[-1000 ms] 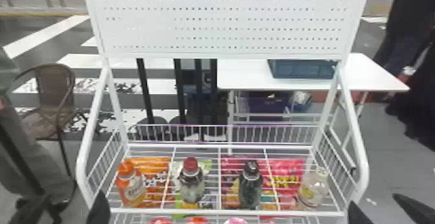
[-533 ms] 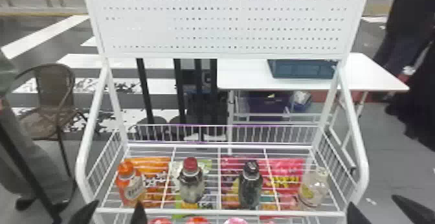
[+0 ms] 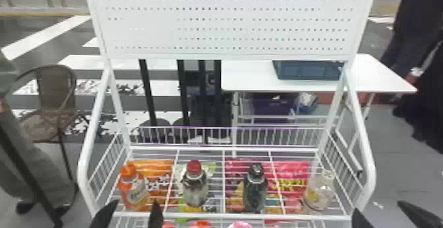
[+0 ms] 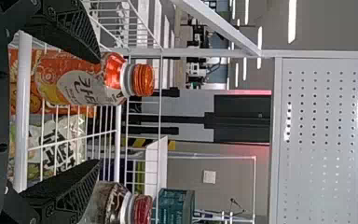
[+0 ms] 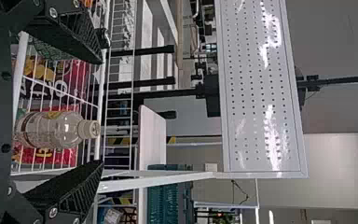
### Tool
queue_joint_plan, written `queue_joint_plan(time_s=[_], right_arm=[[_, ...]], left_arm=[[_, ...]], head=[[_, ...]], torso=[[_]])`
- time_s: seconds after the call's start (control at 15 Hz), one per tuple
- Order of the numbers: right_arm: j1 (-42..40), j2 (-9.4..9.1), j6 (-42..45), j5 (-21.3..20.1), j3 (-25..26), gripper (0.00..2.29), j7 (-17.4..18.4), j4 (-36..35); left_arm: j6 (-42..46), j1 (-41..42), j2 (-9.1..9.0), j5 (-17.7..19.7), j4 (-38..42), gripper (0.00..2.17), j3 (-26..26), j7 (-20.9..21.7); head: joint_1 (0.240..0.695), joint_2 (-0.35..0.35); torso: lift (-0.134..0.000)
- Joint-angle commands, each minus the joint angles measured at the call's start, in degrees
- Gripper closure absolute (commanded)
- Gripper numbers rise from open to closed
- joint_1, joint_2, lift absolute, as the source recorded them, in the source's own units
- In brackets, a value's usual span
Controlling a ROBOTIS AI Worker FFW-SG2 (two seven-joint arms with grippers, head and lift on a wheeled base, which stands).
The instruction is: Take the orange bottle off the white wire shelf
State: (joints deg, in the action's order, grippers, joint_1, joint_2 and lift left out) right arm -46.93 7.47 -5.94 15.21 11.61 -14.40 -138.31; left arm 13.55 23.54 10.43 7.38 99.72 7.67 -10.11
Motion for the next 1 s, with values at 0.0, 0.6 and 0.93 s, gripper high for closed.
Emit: queue_joint_plan(time_s=[0.0, 0.6, 0.93], right_arm=[[0.0, 0.0, 0.0, 0.0, 0.0, 0.14, 0.0, -0.1], [-0.2, -0.09, 0.0, -0.6, 0.0, 0.14, -0.1, 0.1], [-0.4, -0.26, 0.0, -0.9, -0.1, 0.14, -0.1, -0.1]], left_arm=[[0.2, -3.3, 0.38, -0.8, -4.4, 0.15, 0.5, -1.6], [0.6, -12.6, 1.34, 0.0, -15.7, 0.15, 1.3, -3.4], [0.4, -15.3, 1.43, 1.1, -16.9, 0.17, 1.8, -3.2]], head=[[0.499, 0.0], [0.499, 0.0], [0.499, 0.0]], torso=[[0.0], [0.0], [0.0]])
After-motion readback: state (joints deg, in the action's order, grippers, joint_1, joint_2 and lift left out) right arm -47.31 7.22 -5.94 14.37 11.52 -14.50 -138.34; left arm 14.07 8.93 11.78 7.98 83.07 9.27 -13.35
